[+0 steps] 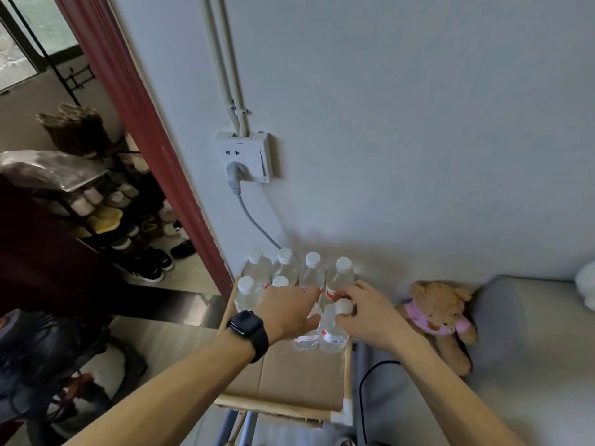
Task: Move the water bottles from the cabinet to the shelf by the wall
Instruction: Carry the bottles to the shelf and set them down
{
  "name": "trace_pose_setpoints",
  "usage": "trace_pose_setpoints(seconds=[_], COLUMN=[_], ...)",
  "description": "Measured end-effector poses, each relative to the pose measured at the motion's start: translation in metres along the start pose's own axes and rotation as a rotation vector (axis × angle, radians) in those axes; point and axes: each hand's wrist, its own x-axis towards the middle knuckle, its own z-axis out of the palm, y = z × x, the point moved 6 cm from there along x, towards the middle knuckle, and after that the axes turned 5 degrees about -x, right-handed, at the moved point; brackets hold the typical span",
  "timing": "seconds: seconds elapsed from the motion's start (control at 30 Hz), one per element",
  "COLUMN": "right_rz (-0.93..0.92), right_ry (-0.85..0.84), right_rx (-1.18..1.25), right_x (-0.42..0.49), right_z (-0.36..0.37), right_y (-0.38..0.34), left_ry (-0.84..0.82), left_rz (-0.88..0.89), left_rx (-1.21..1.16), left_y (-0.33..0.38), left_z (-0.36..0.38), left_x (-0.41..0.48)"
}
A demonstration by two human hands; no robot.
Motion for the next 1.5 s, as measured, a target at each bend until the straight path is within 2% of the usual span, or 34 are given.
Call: trace_pose_setpoints(seconds=[0.17,0.37,0.6,0.83,1.13,1.3,1.5], right_rz=[-0.007,-0.047,-0.028,0.044,-0.026,-0.012,-0.011], right_ry=[0.049,0.055,0.094,0.148,0.064,0.085,0.089], right_rx=[0.024,0.048,-0.029,0.045,-0.047,-0.045,-0.039], right_x=[-0.011,-0.017,-0.009,-0.006,-0.009,-0.005,-0.007], right_z=[0.004,0.003,-0.003,-0.004,0.005,0.007,0.007], right_y=[0.008,0.012,0.013,0.03,0.03,0.026,0.023], left_ry=[-0.117,-0.077,-0.077,-0.116,-0.035,-0.015,0.029], left_rz=[0.058,0.228,0.275,0.197,0.331,0.317,0.271], left_rx=[0.038,0.266,0.435,0.367,0.357,0.403,0.336], left_y=[-0.005,0.005,0.011,0.007,0.007,0.006,0.004], left_z=[-0.007,-0.017,-0.019,-0.019,-0.025,-0.022,-0.026], left_x=[0.0,0.008,0.019,0.025,0.018,0.019,0.022])
